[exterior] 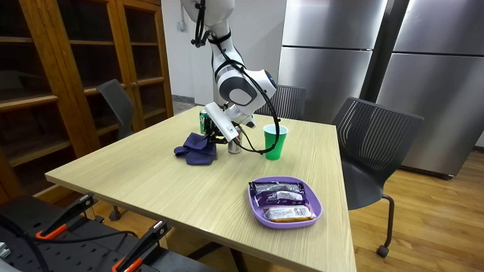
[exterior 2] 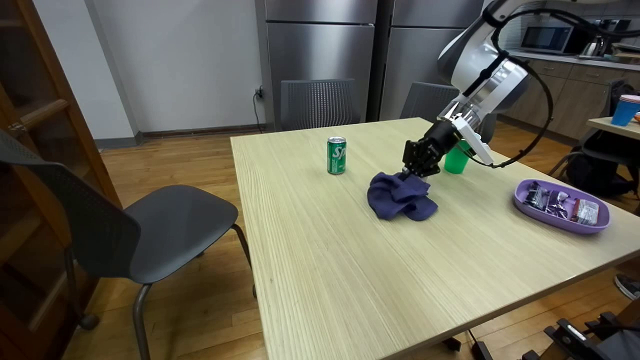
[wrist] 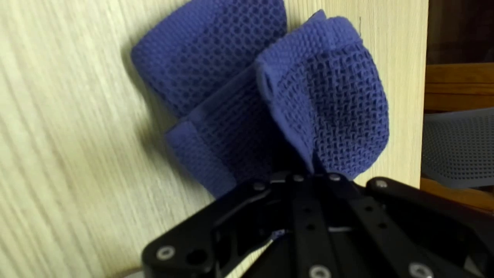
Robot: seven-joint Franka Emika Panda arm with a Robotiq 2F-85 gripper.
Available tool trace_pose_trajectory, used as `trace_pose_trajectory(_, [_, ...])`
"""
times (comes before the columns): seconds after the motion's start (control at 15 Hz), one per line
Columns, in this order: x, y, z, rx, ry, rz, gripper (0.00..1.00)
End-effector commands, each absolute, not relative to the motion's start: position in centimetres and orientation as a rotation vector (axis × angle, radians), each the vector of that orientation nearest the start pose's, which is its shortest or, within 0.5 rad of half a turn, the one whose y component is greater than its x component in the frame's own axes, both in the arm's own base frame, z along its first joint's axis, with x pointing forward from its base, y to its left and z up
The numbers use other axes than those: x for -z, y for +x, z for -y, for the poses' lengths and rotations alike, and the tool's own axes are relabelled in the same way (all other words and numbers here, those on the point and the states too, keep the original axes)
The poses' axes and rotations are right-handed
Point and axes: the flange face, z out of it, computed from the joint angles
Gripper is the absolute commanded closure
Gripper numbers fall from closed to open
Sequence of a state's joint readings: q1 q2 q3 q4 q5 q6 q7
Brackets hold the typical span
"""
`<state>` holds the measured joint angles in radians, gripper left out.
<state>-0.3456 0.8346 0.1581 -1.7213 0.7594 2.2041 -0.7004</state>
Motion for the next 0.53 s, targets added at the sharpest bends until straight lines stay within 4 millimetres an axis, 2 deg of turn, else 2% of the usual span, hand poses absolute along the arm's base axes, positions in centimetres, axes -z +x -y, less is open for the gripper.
trace_pose_trajectory(0.0, [-11.4, 61.4, 9.6, -0.036, -2.427, -0.087, 0.99])
trace_pose_trajectory(0.47, [-15.3, 60.3, 9.1, -0.018, -2.467, -0.057, 0.99])
